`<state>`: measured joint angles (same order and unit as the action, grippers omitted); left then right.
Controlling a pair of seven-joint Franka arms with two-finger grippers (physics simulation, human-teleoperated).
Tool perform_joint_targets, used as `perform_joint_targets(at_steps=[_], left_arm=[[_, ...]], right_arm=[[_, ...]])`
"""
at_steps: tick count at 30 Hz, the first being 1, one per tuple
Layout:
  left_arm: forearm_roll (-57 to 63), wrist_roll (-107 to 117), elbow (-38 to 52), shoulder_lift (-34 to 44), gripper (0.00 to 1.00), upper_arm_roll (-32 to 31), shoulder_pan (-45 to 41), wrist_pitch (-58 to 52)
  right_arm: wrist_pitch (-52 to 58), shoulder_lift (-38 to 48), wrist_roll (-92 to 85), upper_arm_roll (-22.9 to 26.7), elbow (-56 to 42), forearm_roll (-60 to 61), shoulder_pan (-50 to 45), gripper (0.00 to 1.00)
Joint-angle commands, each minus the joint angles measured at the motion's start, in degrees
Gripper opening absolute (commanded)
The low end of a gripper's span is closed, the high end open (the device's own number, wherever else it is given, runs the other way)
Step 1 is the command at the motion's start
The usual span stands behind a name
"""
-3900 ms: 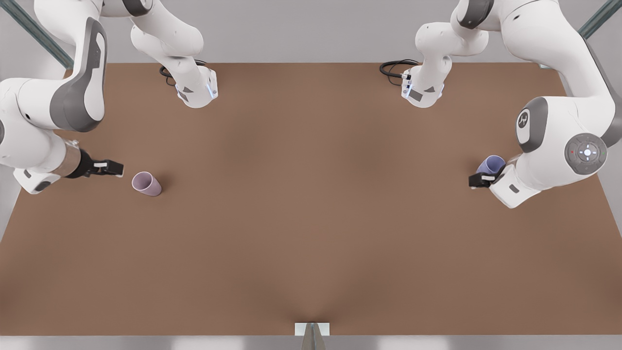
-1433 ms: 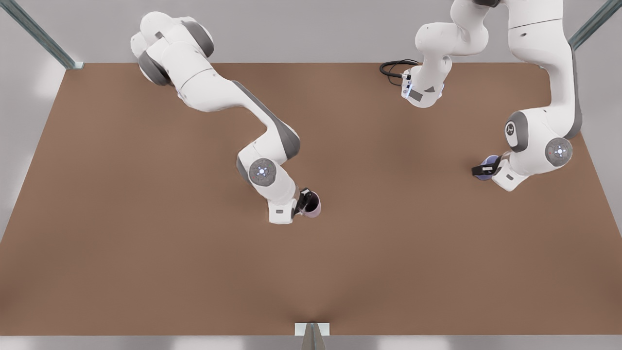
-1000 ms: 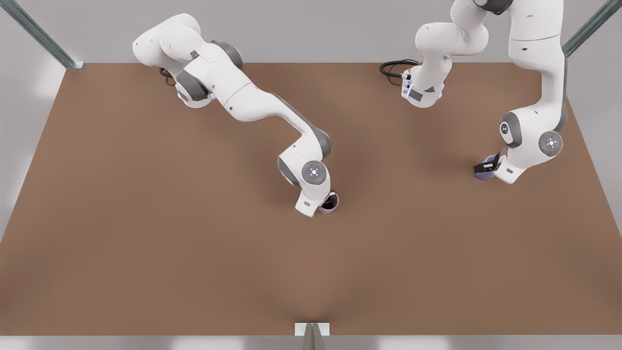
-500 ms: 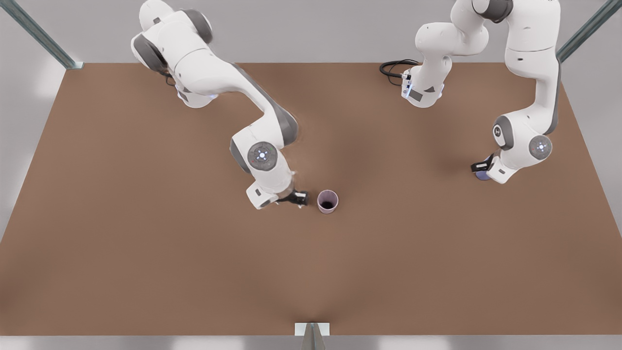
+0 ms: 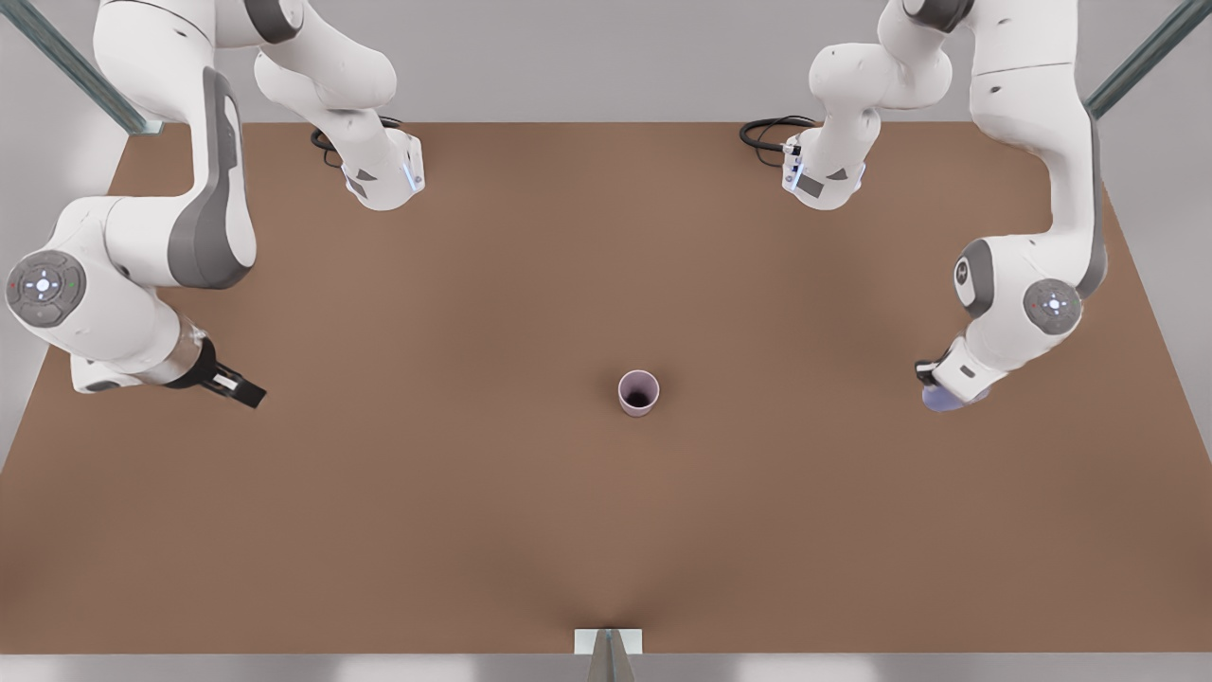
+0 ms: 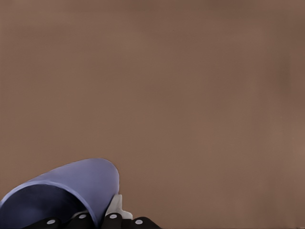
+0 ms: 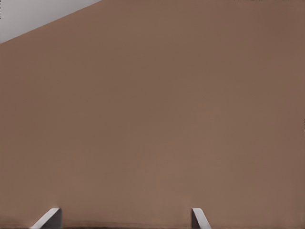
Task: Stack the cups, with the pink cup at the bottom and the purple cup at the top
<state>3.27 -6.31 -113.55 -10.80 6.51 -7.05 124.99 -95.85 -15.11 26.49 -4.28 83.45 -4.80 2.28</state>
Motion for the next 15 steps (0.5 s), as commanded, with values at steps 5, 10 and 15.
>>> perform_joint_targets(at_steps=[5,10,15], left_arm=[[-3.27,16.94,21.08,-8.44,0.21,-4.14,-20.98,-24.27],[-3.35,20.01,34.27,-17.32,0.21,-4.14,-29.16,-27.52],[-3.79,26.52,42.88,-23.74,0.21,-5.01,-33.29,-27.08]], right_arm=[[3.48,0.17,-26.66,0.68,0.22,0.58,0.70,1.00],[8.40,0.78,-26.49,0.76,-3.91,0.85,1.14,1.00],[8.75,0.17,-26.49,0.50,-5.93,2.43,0.53,1.00]])
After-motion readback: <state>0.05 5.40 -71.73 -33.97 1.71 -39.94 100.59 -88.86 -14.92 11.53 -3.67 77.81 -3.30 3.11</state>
